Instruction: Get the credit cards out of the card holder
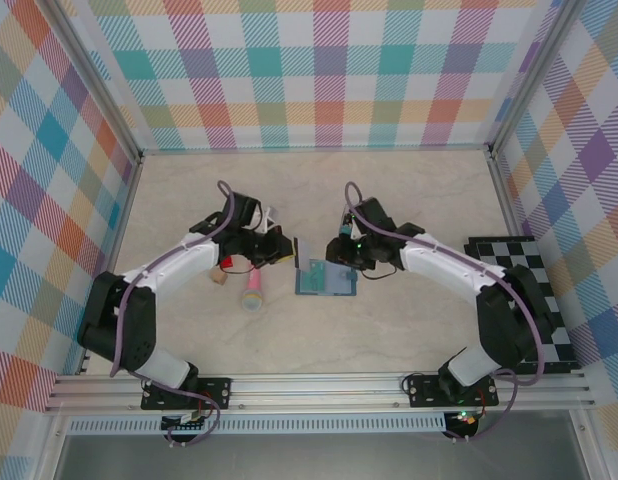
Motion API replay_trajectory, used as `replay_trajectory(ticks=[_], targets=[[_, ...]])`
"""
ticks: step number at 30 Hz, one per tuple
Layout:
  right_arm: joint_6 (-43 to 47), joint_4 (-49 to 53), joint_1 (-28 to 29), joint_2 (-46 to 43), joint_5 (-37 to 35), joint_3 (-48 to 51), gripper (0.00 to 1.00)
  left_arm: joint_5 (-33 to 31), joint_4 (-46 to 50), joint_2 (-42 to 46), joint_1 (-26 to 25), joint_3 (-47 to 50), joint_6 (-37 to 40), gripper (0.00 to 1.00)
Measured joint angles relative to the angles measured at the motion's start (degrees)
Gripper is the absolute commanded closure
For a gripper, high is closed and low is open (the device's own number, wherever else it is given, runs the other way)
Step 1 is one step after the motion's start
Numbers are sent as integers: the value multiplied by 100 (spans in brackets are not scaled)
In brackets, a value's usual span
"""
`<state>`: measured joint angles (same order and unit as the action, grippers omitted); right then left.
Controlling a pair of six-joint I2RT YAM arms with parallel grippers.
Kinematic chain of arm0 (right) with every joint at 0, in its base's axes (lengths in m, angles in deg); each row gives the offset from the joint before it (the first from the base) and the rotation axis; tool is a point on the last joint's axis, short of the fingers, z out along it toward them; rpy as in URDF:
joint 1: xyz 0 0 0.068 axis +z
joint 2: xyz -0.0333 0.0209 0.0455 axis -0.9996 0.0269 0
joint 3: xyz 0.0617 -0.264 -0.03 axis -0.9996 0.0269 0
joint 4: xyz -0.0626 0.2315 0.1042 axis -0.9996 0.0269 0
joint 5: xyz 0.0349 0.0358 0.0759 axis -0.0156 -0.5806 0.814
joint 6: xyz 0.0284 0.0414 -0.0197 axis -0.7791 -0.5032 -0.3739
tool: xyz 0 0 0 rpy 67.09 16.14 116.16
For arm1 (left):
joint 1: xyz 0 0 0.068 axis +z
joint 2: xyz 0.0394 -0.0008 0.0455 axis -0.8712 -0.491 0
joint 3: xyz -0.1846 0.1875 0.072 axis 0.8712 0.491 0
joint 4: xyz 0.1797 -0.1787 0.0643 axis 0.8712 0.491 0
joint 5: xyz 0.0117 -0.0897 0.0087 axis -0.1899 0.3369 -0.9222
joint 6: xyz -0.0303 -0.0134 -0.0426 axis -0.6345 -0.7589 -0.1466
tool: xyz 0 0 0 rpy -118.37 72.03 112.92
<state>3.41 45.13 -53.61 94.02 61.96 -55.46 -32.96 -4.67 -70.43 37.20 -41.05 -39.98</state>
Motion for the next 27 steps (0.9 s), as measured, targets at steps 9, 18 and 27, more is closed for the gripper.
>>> replay_trajectory(ticks=[9, 18, 27], targets=[[-323, -1567, -382, 33, 2083, 105, 30, 960, -892, 590, 138, 57, -507, 100], [-970, -2549, -601, 393, 3241, 7, 58, 1427, -1499, 643, 295, 232, -944, 100], [-1165, -2787, -649, 393, 3475, -7, 88, 1436, -1521, 656, 385, 258, -992, 100]])
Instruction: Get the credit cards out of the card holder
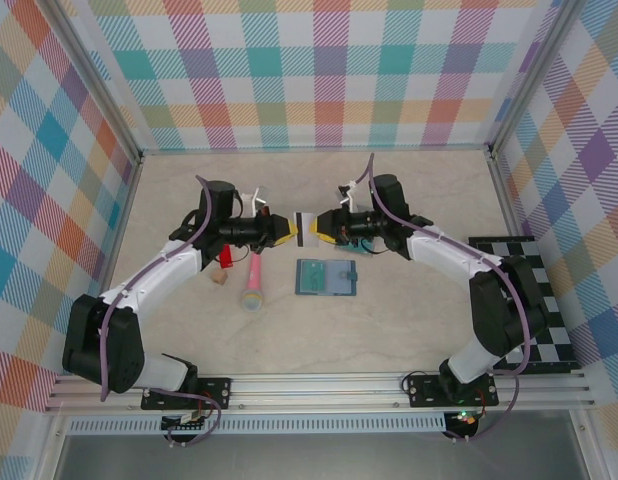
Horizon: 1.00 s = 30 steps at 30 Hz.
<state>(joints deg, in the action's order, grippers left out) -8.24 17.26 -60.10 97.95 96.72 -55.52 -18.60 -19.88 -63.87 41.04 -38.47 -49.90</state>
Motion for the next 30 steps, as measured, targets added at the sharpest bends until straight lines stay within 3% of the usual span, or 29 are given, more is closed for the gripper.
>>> replay_trajectory(ticks=[3, 6, 10, 14, 23, 30], targets=[[74, 116, -15, 0, 24, -96, 99, -55, 66, 0, 24, 22, 9, 97], [258, 417, -9, 0, -68, -282, 100, -232, 372, 4, 31, -31, 186, 73], [817, 1211, 2, -46, -723, -485, 100, -811, 1281, 7, 37, -173, 535, 43], [1550, 2164, -66, -289, -1812, -636, 100, -1572, 2127, 42, 44, -262, 870, 23], [3375, 3237, -144, -883, -4376, -988, 100, -2806, 3016, 396, 70, -271, 1268, 4], [4734, 3259, -518, -586, -4833, -1473, 100, -3316, 3195, 570, 96, -267, 1349, 0]])
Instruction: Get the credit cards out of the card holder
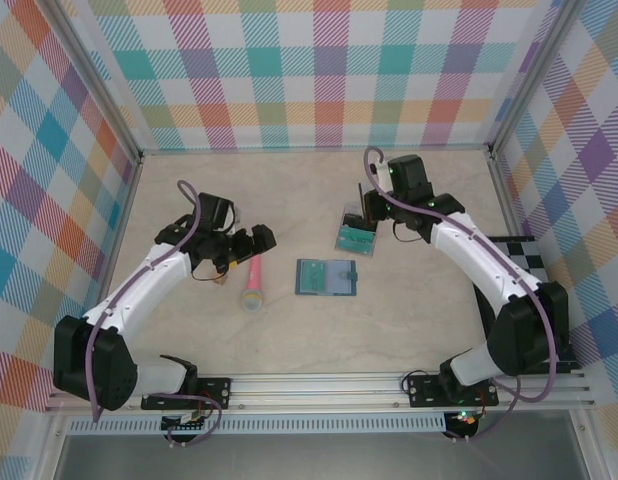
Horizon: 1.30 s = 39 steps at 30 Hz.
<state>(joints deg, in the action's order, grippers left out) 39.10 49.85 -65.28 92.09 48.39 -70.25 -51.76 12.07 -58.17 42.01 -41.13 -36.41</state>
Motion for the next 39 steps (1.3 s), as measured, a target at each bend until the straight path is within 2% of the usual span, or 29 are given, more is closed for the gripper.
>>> replay_trajectory(ticks=[3, 8, 17, 29, 39], targets=[[717, -26, -201, 407, 197, -479, 100, -103, 26, 79, 0, 4, 70, 0], [2022, -127, -358, 831, 647, -608, 100, -151, 31, 111, 0, 7, 105, 0], [3875, 358, -472, 1869, 1086, -1268, 100, -46, 31, 109, 0, 7, 208, 0], [5029, 1360, -483, 2824, 1043, -2472, 100, 107, 33, 39, 0, 7, 212, 0], [5429, 1888, -483, 3005, 822, -2579, 100, 111, 72, 28, 0, 7, 232, 0]])
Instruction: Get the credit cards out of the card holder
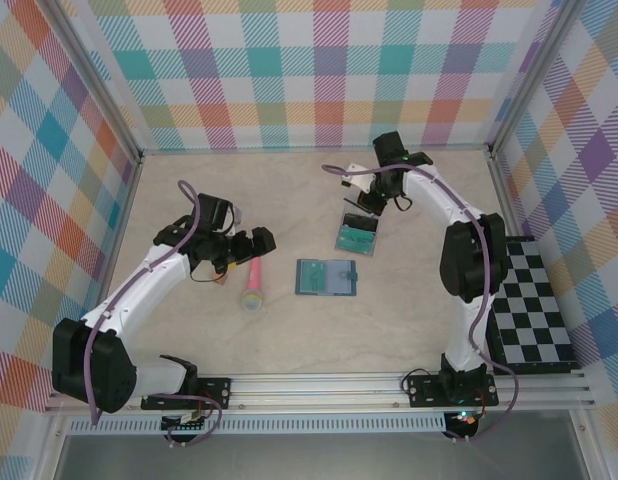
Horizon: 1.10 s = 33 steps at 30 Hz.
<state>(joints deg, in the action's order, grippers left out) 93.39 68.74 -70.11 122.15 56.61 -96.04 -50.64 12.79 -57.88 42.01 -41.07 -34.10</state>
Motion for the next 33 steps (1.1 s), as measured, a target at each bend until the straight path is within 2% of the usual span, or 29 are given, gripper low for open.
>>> replay_trajectory(ticks=[10, 20, 33], targets=[[286, 131, 0, 164, -525, 0, 100, 42, 0, -76, 0, 0, 2, 0], [372, 173, 0, 166, -649, 0, 85, 107, -4, -118, 0, 0, 15, 0], [-221, -96, 0, 166, -984, -50, 82, 142, -2, -122, 0, 0, 17, 0]])
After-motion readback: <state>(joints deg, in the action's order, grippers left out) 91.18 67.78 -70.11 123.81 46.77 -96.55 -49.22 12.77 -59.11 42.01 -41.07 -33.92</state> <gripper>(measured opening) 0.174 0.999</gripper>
